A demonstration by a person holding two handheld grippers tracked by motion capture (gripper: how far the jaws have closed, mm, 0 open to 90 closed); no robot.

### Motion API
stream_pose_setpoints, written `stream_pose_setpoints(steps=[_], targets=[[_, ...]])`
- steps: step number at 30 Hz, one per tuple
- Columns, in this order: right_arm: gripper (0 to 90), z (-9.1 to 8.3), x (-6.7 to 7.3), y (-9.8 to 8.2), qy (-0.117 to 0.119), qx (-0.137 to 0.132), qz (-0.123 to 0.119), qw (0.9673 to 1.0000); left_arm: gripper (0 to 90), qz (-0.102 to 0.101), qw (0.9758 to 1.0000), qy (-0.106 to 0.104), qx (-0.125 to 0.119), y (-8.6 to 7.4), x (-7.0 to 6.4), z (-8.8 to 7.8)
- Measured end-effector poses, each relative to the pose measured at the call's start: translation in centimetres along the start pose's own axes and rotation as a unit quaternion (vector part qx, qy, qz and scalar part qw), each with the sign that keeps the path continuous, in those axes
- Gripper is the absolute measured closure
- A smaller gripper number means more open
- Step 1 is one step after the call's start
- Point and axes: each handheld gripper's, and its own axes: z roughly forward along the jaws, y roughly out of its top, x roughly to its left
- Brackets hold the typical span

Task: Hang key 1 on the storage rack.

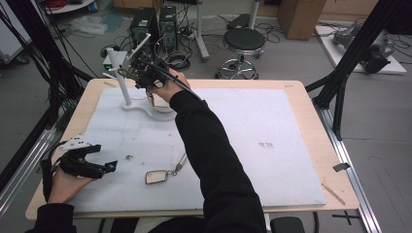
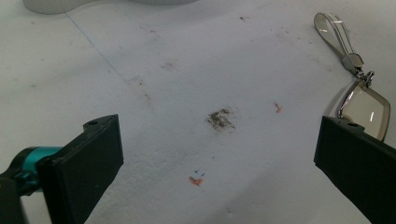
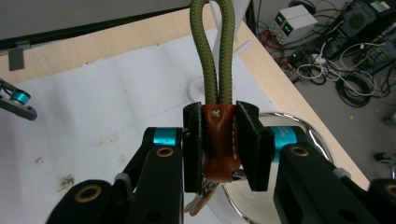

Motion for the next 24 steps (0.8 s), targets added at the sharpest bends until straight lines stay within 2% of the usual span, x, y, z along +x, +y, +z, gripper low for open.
stream_pose_setpoints(steps=[7,14,18,24], targets=[[72.9,1.1,0.5,0.9,0.001,0.001,-0.007,1.0,1.7,-0.002,1.0,-0.001,-0.002,0.0,0.1,0.0],[72.8,2.3,1.2,2.9,-0.009,-0.006,-0.018,0.9998,1.7,0.001,1.0,-0.005,-0.001,0.0,0.1,0.2],[72.8,3.1,1.4,3.4,-0.014,0.003,-0.019,0.9997,1.7,0.002,1.0,-0.006,-0.003,0.1,0.2,0.2],[72.8,3.9,0.9,3.3,-0.022,0.017,-0.013,0.9995,1.7,0.0,1.0,-0.006,-0.006,0.1,0.3,0.1]])
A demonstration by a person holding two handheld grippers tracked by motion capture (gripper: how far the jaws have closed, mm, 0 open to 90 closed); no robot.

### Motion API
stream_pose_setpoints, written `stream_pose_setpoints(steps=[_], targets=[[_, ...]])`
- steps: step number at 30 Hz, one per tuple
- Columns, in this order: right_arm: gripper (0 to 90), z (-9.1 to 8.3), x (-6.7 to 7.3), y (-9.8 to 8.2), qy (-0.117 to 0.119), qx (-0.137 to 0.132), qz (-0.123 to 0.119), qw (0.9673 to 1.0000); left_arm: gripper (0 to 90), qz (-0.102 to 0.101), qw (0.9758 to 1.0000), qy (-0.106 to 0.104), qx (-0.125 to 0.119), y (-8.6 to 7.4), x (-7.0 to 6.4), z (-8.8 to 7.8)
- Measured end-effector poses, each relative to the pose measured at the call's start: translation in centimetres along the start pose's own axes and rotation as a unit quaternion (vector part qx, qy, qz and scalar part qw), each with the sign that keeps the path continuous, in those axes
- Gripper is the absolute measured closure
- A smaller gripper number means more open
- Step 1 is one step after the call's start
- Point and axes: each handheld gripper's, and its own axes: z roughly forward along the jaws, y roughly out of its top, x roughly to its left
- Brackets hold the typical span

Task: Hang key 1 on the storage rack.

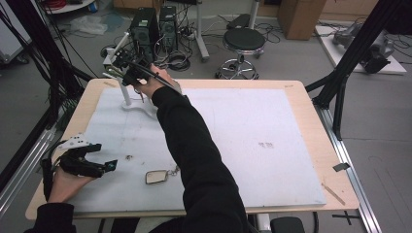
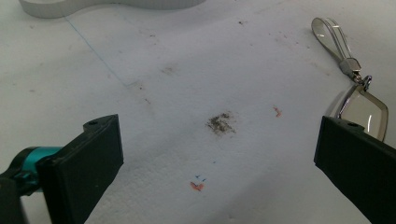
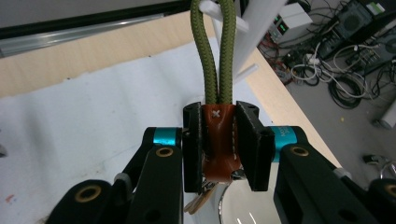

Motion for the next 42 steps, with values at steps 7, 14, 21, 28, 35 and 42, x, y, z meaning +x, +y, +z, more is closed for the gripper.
stream_pose_setpoints(steps=[7,14,21,28,35,42], targets=[[72.4,0.7,-0.4,-0.3,-0.005,0.006,0.008,0.9999,1.7,-0.001,1.0,0.0,0.001,0.0,0.0,0.1],[71.3,1.9,-0.4,-0.3,-0.019,0.014,0.009,0.9997,1.7,0.0,1.0,0.0,0.002,0.0,0.0,0.1],[57.6,3.0,-0.7,-1.0,-0.008,0.017,0.03,0.9994,1.7,-0.002,1.0,0.001,0.001,-0.1,0.0,0.0],[35.2,2.1,-2.5,-3.0,-0.009,0.021,0.069,0.9974,1.7,-0.005,1.0,-0.001,0.007,-0.1,-0.2,0.0],[0.6,0.5,-3.7,-4.7,-0.025,0.017,0.084,0.996,1.7,-0.009,0.9999,0.003,0.01,-0.2,-0.2,0.1],[0.5,-1.8,-4.9,-7.5,-0.024,0.02,0.082,0.9962,1.7,-0.009,0.9999,0.005,0.012,-0.2,0.1,0.3]])
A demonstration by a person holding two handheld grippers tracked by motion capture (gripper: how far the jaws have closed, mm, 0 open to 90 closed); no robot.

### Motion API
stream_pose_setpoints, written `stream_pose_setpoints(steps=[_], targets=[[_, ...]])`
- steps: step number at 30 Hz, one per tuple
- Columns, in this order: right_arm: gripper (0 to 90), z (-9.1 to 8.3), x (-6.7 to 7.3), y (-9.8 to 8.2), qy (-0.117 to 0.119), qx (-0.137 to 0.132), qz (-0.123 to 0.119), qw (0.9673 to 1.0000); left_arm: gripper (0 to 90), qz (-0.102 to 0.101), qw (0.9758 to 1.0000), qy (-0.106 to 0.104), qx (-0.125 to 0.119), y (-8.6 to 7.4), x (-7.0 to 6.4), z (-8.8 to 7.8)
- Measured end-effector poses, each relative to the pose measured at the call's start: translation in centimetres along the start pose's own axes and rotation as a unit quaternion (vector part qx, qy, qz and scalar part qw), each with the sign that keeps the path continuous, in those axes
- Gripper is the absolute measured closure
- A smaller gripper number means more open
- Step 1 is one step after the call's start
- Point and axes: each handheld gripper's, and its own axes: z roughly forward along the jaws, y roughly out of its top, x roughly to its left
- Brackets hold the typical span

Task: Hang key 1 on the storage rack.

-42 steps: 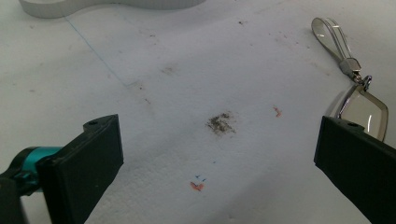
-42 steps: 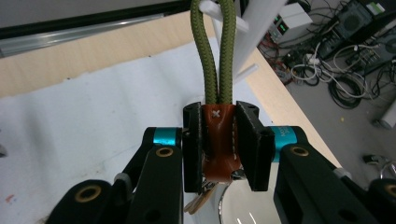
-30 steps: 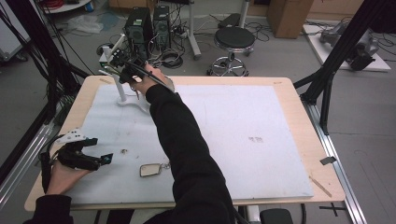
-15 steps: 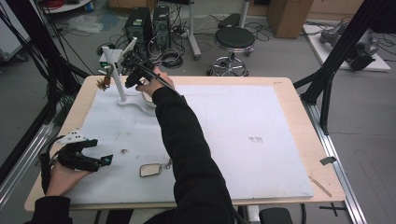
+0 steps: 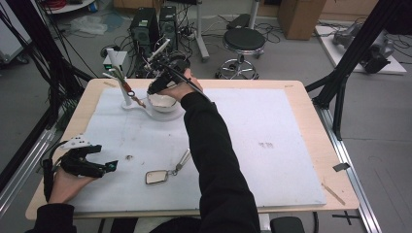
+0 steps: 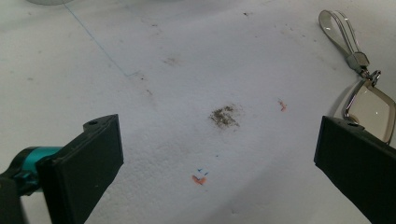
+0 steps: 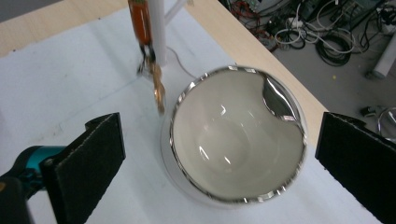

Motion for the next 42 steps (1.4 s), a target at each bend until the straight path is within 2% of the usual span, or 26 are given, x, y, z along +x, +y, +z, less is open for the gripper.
stream_pose_setpoints(steps=[4,10,20,27,34,40,42], targets=[[0.6,-1.0,-0.7,-0.7,0.0,0.001,0.002,1.0,1.7,0.0,1.0,0.001,-0.001,0.0,0.0,-0.1],[0.6,-3.4,-1.7,-2.0,0.003,-0.021,0.01,0.9997,1.7,-0.001,1.0,0.002,-0.001,0.0,-0.1,0.0],[0.6,-6.2,-3.4,-5.2,-0.006,-0.035,0.034,0.9988,1.7,0.0,1.0,0.003,0.003,0.0,-0.1,0.1],[0.6,-7.2,-4.2,-7.1,-0.017,-0.029,0.042,0.9986,1.7,0.001,1.0,0.003,0.005,0.0,-0.1,0.1],[0.6,-8.9,-4.9,-8.8,-0.025,-0.038,0.051,0.9977,1.7,0.001,0.9999,0.003,0.011,0.0,-0.1,0.2],[0.6,-10.4,-5.6,-11.1,-0.037,-0.026,0.06,0.9972,1.7,0.0,0.9999,0.004,0.009,0.0,-0.1,0.1],[0.6,-10.7,-5.6,-11.3,-0.04,-0.023,0.061,0.9971,1.7,0.002,0.9999,0.004,0.011,0.0,-0.1,0.1]])
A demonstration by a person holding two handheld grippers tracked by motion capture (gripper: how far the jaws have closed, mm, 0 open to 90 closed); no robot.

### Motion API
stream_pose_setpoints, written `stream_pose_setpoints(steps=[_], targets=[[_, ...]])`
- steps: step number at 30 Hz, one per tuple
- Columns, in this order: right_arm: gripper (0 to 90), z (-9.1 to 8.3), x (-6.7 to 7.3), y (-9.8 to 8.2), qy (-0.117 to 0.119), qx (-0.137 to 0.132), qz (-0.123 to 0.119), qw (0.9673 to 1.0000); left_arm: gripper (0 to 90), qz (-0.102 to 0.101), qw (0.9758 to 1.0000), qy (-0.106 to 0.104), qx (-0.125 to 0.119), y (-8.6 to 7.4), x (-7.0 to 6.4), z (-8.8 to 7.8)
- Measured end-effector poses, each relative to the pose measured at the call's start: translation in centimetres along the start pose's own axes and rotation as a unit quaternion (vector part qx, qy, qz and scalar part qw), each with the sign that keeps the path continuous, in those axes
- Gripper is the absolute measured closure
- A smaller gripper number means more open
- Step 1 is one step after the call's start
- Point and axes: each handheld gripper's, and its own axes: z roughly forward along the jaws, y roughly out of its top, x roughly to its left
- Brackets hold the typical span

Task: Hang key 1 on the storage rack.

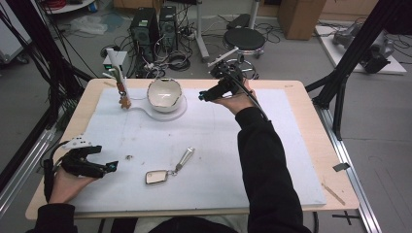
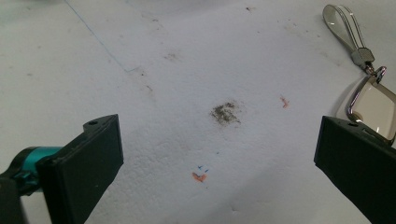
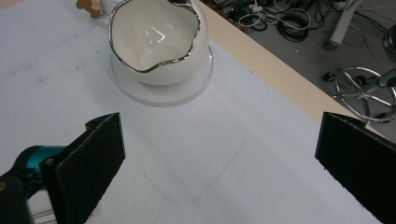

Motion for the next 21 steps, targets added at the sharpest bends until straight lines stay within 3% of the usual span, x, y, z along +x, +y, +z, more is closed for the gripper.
stream_pose_setpoints(steps=[4,21], targets=[[0.7,-1.8,-0.6,-1.0,-0.006,-0.019,0.01,0.9998,1.7,-0.002,1.0,0.001,0.0,0.0,0.0,0.0],[0.7,-4.1,-2.7,-6.6,-0.03,-0.019,0.035,0.9988,1.7,0.0,1.0,0.003,0.002,0.0,0.0,0.1]])
